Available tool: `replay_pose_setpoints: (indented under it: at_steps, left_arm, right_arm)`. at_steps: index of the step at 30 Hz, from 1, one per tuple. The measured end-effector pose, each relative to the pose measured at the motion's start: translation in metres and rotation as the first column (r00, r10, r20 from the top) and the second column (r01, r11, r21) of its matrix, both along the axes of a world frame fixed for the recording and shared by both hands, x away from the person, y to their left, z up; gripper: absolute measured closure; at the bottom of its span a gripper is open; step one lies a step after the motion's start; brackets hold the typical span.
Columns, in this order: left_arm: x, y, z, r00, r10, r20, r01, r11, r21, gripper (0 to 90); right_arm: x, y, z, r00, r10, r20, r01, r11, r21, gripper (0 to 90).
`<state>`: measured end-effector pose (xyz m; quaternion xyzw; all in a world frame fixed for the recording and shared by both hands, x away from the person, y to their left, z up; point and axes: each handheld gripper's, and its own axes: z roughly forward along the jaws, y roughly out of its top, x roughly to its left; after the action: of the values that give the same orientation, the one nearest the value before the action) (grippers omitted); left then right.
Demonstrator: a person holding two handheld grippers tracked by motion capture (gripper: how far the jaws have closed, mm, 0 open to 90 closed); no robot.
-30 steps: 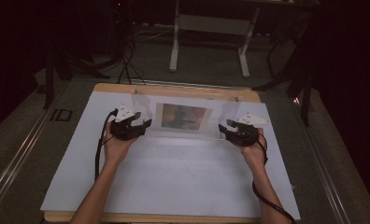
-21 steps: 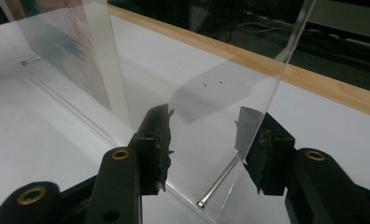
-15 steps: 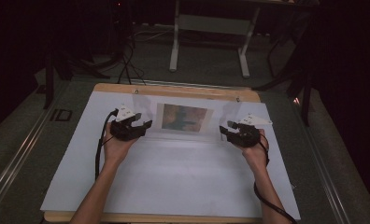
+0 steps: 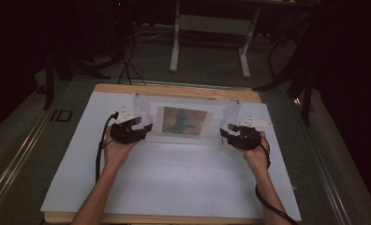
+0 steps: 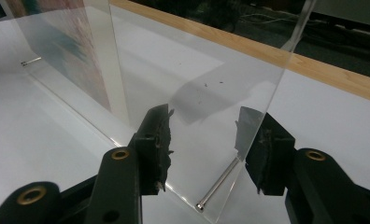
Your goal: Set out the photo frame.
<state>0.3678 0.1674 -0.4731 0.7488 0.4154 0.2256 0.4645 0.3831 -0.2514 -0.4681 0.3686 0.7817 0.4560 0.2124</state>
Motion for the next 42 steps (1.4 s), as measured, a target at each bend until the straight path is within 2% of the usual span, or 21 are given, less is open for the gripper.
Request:
replay_pose_setpoints:
  at_steps: [42]
  left_arm:
    - [-0.017, 0.005, -0.003, 0.9988, 0.011, -0.047, -0.011, 0.9999, 0.000, 43.2]
  right_arm:
    - [-0.014, 0.005, -0.002, 0.9991, 0.007, -0.042, -0.008, 1.000, -0.010, 53.5]
